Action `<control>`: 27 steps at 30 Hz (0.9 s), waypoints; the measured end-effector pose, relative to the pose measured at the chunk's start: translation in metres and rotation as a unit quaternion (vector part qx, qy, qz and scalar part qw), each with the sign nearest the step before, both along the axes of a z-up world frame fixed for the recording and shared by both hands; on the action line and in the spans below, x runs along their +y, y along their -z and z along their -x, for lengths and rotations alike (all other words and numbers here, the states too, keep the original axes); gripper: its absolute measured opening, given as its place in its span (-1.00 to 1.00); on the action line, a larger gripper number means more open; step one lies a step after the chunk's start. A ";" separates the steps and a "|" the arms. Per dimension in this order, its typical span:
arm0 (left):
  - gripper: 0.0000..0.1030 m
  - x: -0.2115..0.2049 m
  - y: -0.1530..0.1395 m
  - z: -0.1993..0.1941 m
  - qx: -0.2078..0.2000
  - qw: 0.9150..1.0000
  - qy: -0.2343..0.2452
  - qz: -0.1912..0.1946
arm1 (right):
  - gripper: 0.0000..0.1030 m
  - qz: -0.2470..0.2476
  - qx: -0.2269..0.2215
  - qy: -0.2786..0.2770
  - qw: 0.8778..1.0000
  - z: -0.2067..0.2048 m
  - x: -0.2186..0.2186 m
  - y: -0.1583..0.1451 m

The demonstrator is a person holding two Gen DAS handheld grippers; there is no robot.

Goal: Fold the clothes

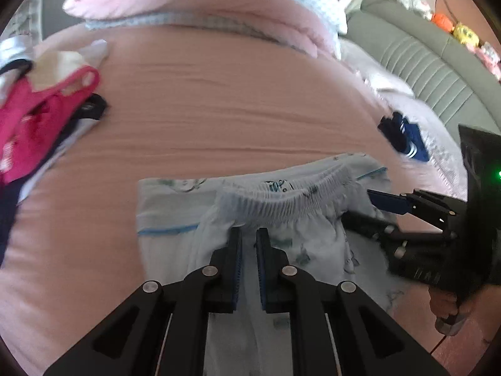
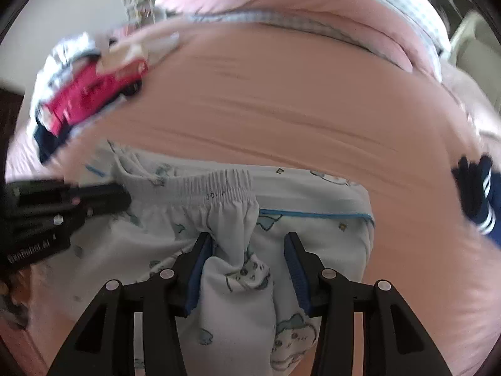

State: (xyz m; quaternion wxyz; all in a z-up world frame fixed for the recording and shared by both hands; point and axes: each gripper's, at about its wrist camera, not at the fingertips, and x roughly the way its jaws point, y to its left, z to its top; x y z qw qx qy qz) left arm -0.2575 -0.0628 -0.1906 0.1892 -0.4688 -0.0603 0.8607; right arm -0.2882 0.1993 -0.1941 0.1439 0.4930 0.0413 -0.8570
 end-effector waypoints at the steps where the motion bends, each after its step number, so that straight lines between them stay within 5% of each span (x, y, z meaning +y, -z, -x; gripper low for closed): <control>1: -0.84 -0.011 -0.005 -0.010 0.005 1.000 -0.016 -0.012 | -0.09 0.017 0.000 0.010 1.000 -0.007 0.009 -0.005; 6: -0.71 -0.069 -0.016 -0.069 -0.003 0.989 -0.112 -0.094 | -0.02 0.112 -0.005 0.080 0.990 -0.067 0.054 -0.026; 8: 0.00 -0.074 -0.013 -0.085 -0.007 0.984 -0.135 -0.120 | 0.13 0.129 -0.016 0.111 0.985 -0.090 0.065 -0.021; 9: 0.13 -0.076 -0.010 -0.095 -0.011 0.980 -0.149 -0.132 | 0.13 0.136 -0.029 0.126 0.982 -0.101 0.067 -0.016; 13: 0.10 -0.077 0.011 -0.116 -0.068 0.963 -0.154 -0.212 | 0.13 0.189 -0.095 0.145 0.967 -0.135 0.072 0.007; 14: -0.12 -0.074 0.018 -0.117 -0.088 0.958 -0.143 -0.232 | 0.13 0.204 -0.109 0.136 0.963 -0.137 0.069 0.013; 17: -0.27 -0.059 0.028 -0.110 -0.114 0.956 -0.129 -0.236 | 0.14 0.180 -0.103 0.111 0.972 -0.134 0.052 0.015; 27: -0.25 -0.068 0.047 -0.094 -0.091 0.926 -0.189 -0.313 | 0.13 0.264 -0.069 0.185 0.944 -0.097 0.046 0.033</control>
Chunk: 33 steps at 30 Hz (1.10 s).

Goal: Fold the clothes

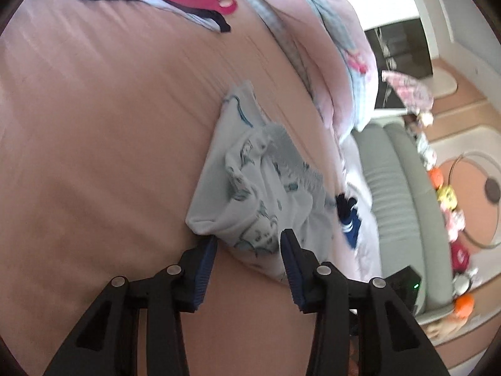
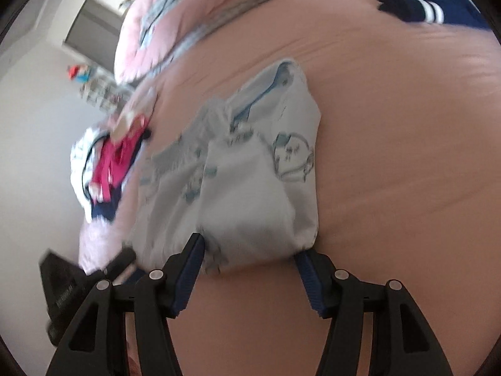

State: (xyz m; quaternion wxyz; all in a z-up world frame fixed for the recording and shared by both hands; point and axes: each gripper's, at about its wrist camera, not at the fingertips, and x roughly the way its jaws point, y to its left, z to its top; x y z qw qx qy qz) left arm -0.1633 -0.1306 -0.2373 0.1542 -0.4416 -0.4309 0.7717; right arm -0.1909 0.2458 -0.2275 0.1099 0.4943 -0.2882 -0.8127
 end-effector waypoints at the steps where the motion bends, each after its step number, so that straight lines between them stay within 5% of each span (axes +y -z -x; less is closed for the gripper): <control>1: -0.25 -0.001 0.001 0.000 0.002 1.000 -0.002 -0.005 | 0.06 0.007 0.002 0.011 1.000 0.001 -0.001 0.001; 4: -0.25 -0.004 0.003 0.001 0.005 1.000 0.000 -0.020 | -0.39 -0.004 -0.001 0.017 1.000 0.006 -0.005 0.005; 8: -0.25 -0.017 0.007 0.001 0.004 0.997 -0.018 -0.071 | -0.43 -0.012 0.007 0.007 1.000 0.001 -0.002 0.001; 12: -0.26 -0.010 -0.001 0.004 0.010 0.999 -0.036 0.010 | -0.42 -0.012 0.008 0.014 1.000 0.007 -0.003 0.005; 14: -0.76 0.002 -0.005 0.012 0.007 0.998 -0.015 0.065 | -0.56 -0.033 0.020 0.007 0.999 0.011 -0.009 0.003; 15: -0.77 0.005 -0.005 0.014 0.003 0.997 -0.008 0.078 | -0.67 -0.051 0.024 0.003 0.998 0.011 -0.011 0.000; 25: -0.83 0.029 -0.042 -0.037 0.023 0.992 0.059 0.109 | -0.79 -0.099 0.054 -0.033 0.993 -0.045 0.005 -0.046; 30: -0.83 0.042 -0.035 -0.069 0.002 0.991 0.078 0.106 | -0.79 -0.122 0.046 -0.034 0.991 -0.090 0.011 -0.044; 33: -0.82 0.049 -0.037 -0.075 0.000 0.985 0.087 0.149 | -0.75 -0.124 0.004 -0.040 0.991 -0.107 0.019 -0.028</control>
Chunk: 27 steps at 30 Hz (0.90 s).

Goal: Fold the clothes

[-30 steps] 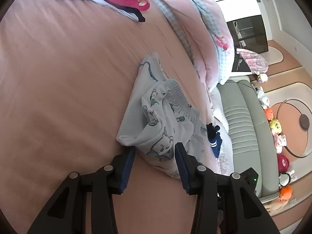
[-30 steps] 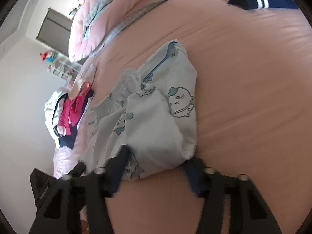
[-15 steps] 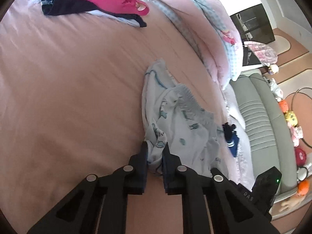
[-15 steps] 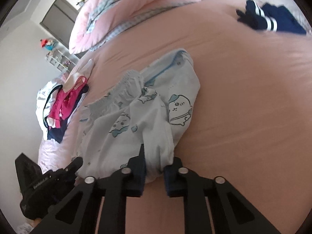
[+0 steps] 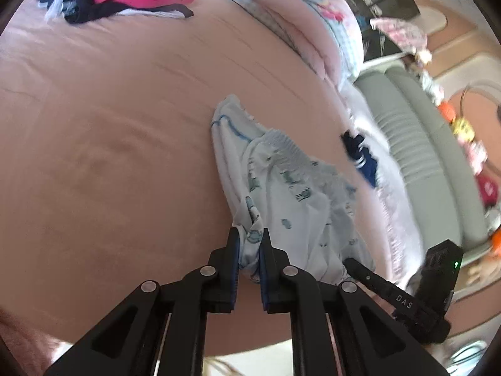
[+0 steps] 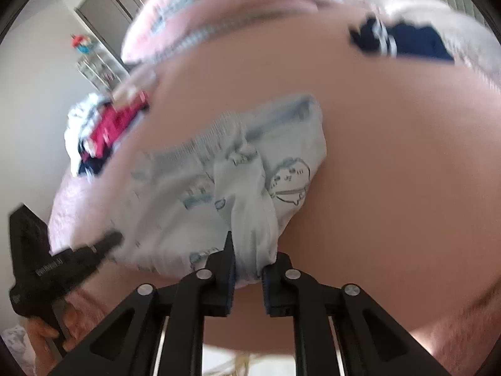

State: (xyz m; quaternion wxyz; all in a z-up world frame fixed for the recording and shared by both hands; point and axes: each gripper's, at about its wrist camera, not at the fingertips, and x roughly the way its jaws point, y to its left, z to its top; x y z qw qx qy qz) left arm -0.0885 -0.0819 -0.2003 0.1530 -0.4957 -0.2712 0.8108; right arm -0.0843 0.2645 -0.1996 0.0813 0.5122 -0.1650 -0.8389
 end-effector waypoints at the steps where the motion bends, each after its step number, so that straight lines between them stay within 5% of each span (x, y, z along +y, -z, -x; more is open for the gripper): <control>1: -0.82 0.002 0.001 0.001 -0.004 1.000 -0.002 0.013 | -0.68 -0.006 -0.009 0.005 1.000 -0.005 0.005 0.006; 5: -0.80 -0.004 0.006 -0.002 -0.018 1.000 -0.012 0.020 | -0.50 0.020 -0.015 0.044 0.999 -0.017 0.033 0.007; 10: -0.77 -0.021 -0.003 -0.010 -0.020 0.998 -0.046 0.041 | -0.44 -0.049 0.009 0.105 0.993 -0.027 0.058 -0.017; 16: -0.77 -0.004 -0.023 -0.014 0.044 0.990 -0.003 0.133 | -0.42 -0.097 0.048 -0.018 0.994 -0.021 0.010 -0.024; 20: -0.76 0.012 -0.017 -0.014 0.045 0.982 0.032 0.179 | -0.23 -0.084 0.020 -0.023 0.996 -0.020 -0.005 -0.009; 27: -0.76 0.029 -0.023 -0.009 0.076 0.983 0.066 0.151 | -0.23 -0.118 0.052 -0.029 0.991 -0.041 -0.011 -0.009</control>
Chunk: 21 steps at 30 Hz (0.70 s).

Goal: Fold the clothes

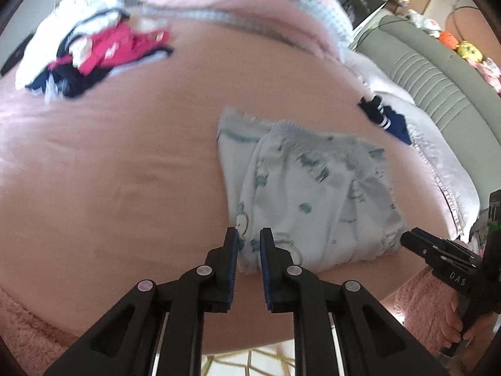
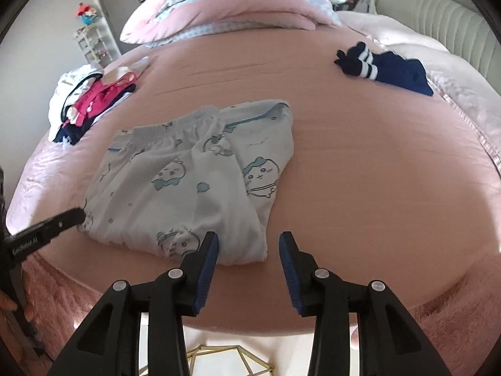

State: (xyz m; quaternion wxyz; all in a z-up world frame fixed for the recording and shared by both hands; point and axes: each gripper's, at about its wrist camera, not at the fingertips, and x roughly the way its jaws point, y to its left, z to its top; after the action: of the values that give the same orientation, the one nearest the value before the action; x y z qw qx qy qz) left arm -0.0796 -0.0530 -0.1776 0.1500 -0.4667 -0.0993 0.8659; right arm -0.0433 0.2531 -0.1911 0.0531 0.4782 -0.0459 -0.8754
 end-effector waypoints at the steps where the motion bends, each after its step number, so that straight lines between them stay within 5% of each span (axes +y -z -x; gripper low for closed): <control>1: -0.76 0.003 -0.002 0.000 0.008 1.000 0.009 -0.005 | -0.23 -0.003 0.006 -0.008 1.000 0.002 -0.004 -0.002; 5: -0.76 0.037 0.007 0.005 0.001 0.998 0.067 0.023 | -0.23 -0.027 0.024 -0.065 0.997 0.013 -0.038 -0.002; 10: -0.79 0.043 0.021 0.016 -0.019 0.994 0.050 0.099 | -0.27 -0.084 0.001 -0.052 0.995 0.021 -0.032 0.023; 13: -0.77 0.026 0.021 0.019 -0.007 0.976 -0.007 0.216 | -0.04 -0.106 0.010 -0.033 0.994 0.014 -0.012 0.023; 14: -0.77 0.010 0.025 0.025 -0.024 0.976 -0.037 0.214 | -0.03 -0.101 0.008 -0.026 0.994 0.013 -0.003 0.024; 17: -0.78 -0.021 0.013 0.026 -0.023 0.990 -0.073 0.118 | -0.03 -0.088 0.003 -0.001 0.996 0.015 0.009 0.019; 21: -0.72 0.004 -0.008 0.012 0.033 0.999 0.011 0.039 | -0.03 -0.049 0.054 -0.025 0.997 0.004 0.000 -0.006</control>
State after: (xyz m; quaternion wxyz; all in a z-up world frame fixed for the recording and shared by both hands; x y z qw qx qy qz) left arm -0.0914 -0.0489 -0.1697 0.1445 -0.4440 -0.0554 0.8826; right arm -0.0472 0.2531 -0.1851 0.0538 0.4332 0.0113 -0.8996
